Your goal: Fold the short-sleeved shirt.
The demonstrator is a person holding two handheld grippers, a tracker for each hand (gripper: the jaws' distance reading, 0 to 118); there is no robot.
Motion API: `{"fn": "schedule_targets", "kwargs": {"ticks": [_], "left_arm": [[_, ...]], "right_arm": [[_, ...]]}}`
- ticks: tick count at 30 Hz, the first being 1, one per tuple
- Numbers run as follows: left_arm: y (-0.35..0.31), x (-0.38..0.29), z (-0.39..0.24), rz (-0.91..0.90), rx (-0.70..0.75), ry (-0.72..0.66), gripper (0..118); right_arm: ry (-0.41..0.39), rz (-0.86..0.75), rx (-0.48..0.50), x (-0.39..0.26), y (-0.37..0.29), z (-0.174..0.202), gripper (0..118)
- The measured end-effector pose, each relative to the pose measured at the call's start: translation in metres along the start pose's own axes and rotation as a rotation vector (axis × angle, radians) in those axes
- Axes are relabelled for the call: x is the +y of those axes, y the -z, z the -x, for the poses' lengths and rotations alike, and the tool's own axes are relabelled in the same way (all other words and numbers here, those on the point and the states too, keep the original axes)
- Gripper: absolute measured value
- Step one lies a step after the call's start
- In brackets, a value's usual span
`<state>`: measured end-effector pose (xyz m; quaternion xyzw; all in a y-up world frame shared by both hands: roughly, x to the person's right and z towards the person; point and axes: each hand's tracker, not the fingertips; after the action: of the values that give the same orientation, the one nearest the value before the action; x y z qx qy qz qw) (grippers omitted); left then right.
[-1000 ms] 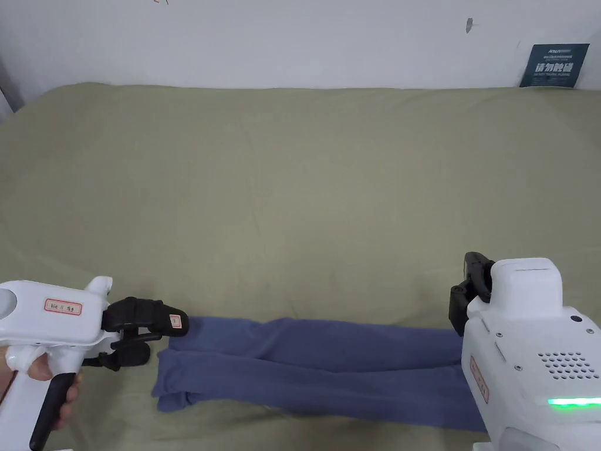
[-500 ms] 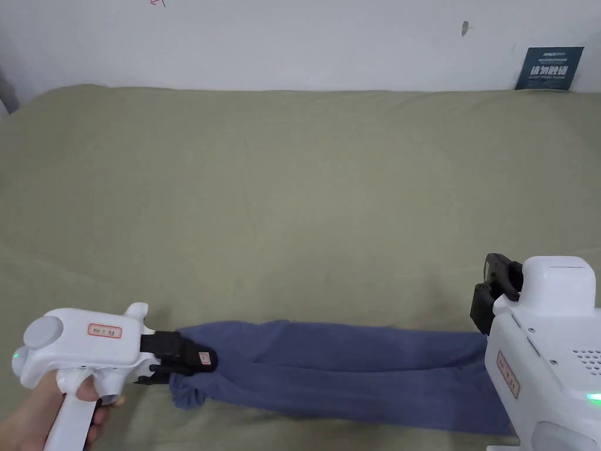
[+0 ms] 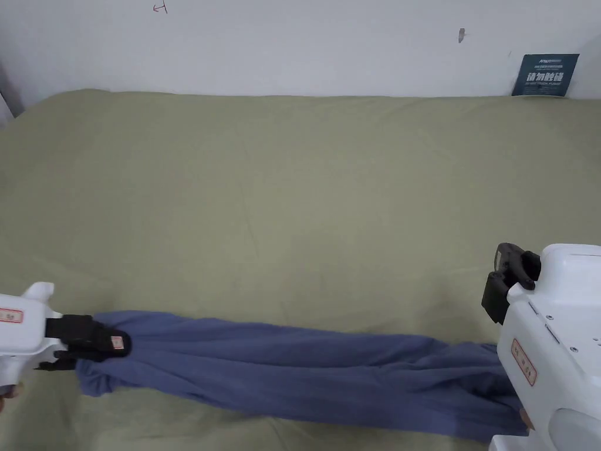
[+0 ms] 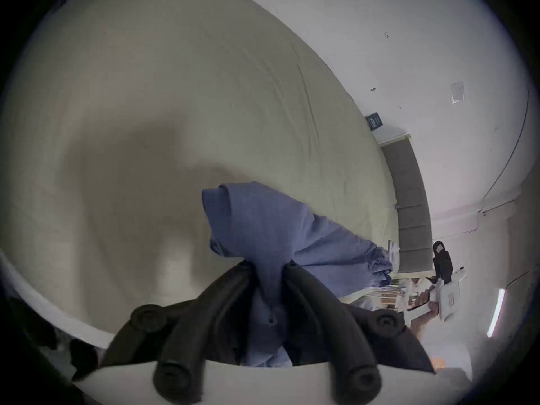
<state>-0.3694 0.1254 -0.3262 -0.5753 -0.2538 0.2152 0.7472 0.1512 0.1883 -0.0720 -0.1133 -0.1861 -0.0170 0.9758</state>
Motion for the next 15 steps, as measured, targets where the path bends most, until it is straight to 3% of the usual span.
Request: {"fn": "schedule_targets", "kwargs": {"ticks": [4, 7, 15], "left_arm": [[-0.022, 0.002, -0.028, -0.011, 0.022, 0.067, 12], [-0.020, -0.001, -0.069, -0.006, 0.086, 0.203, 12], [0.050, -0.036, -0.194, 0.089, 0.074, 0.470, 12]], "right_arm": [[0.005, -0.007, 0.011, 0.002, -0.001, 0.002, 1], [0.009, -0.007, 0.019, 0.002, -0.002, 0.003, 1], [-0.002, -0.031, 0.022, 0.011, -0.012, -0.002, 1]]}}
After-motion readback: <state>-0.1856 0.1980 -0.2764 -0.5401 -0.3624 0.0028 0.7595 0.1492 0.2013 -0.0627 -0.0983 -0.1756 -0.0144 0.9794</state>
